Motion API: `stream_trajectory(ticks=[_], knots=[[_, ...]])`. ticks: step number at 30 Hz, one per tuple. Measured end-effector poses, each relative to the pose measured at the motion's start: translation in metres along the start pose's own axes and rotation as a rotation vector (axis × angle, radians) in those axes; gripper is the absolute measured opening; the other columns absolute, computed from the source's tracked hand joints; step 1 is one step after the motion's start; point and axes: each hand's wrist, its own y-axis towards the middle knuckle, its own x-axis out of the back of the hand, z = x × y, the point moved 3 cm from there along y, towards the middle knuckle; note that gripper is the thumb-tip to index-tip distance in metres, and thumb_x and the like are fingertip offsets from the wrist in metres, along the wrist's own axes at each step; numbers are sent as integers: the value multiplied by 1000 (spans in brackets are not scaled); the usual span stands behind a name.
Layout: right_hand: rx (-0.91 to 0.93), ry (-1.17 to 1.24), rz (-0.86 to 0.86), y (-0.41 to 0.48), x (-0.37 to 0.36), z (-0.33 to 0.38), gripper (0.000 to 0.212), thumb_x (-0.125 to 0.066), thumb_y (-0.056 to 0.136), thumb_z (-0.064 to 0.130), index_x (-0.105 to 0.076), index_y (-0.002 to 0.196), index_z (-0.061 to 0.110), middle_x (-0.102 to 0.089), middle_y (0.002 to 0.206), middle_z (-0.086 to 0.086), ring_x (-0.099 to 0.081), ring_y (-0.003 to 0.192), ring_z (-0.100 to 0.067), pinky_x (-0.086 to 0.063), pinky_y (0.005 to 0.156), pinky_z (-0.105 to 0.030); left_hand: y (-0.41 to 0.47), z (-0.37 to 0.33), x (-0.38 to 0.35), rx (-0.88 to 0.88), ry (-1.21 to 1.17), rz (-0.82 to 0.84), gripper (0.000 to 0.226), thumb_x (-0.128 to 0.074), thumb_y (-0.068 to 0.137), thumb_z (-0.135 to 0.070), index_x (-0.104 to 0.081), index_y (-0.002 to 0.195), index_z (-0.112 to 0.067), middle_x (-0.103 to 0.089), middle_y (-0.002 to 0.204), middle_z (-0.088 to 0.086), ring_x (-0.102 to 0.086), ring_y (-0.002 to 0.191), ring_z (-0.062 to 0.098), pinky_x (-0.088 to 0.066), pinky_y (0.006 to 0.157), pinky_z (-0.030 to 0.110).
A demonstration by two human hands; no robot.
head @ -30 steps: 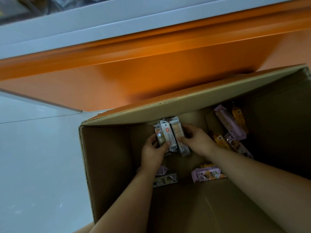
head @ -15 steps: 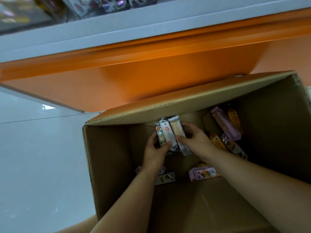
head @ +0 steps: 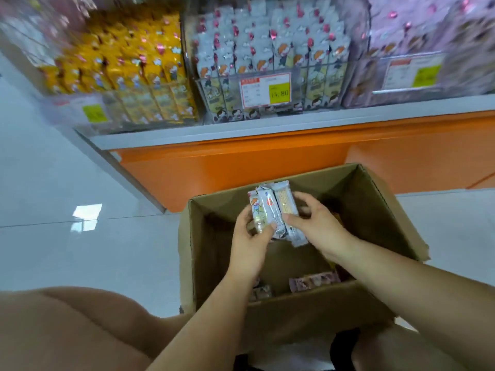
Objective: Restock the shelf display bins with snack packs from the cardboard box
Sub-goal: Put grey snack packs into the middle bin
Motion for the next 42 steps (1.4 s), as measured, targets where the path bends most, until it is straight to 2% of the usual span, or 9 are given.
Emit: stream_trajectory(ticks=[5,10,14,17,20,24,28,32,42], knots=[[192,18,-38,-42,17,60,56,-63,90,21,-38,137,37,-57,127,2,-58,113,-14,-53,92,-40,-25,-56,2,-221,-22,-9,57,-68,88,-17,-43,137,-31,-52,134,-10,-53,115,-3,-47,90,12],[413,28,-85,-62,25,129,53,-62,90,18,-39,134,37,-56,124,7,-57,110,-7,-52,78,-18,-33,-123,8,-428,-24,-91,63,-68,88,-18,-38,142,-28,-46,137,-12,-50,112,-9,-41,80,2],[551,10,-146,-59,25,182,54,-60,92,22,-37,140,33,-54,125,11,-55,112,-6,-49,88,-21,-22,-178,15,-540,-38,-93,63,-66,89,-21,-36,143,-29,-45,139,-11,-49,120,-2,-46,96,19],[618,65,-189,-47,28,218,48,-57,94,21,-39,135,37,-56,118,17,-55,104,4,-49,82,-13,-3,-221,16,-594,-10,-84,61,-63,91,-21,-33,144,-33,-39,137,-17,-43,108,-23,-43,89,5],[627,78,-248,-21,34,243,45,-56,95,26,-44,138,34,-58,122,8,-56,110,-8,-49,88,-25,23,-260,13,-623,23,-61,54,-62,92,-17,-39,138,-32,-47,130,-13,-51,95,-22,-49,82,9],[595,44,-282,15,46,267,43,-55,95,31,-45,136,39,-59,123,5,-55,114,-15,-48,97,-42,61,-289,6,-587,53,-27,47,-61,92,-15,-45,133,-29,-54,110,-22,-58,87,-13,-49,68,8],[599,-31,-304,42,61,284,41,-56,95,24,-50,135,28,-61,123,4,-57,109,-14,-46,88,-29,98,-303,-4,-504,68,0,52,-62,92,-20,-41,139,-26,-56,123,-14,-56,93,-6,-45,73,15],[552,-104,-335,67,68,282,48,-59,93,28,-48,139,21,-59,129,0,-58,105,-14,-44,76,-22,126,-306,-11,-418,182,-17,60,-62,92,-22,-34,145,-25,-46,138,-4,-52,117,15,-47,97,34],[482,-173,-500,85,97,282,60,-65,89,32,-39,142,20,-43,144,-4,-44,129,-23,-41,100,-36,151,-309,-11,-302,239,35,62,-73,84,-30,-44,138,-22,-41,145,8,-50,123,26,-45,102,45]])
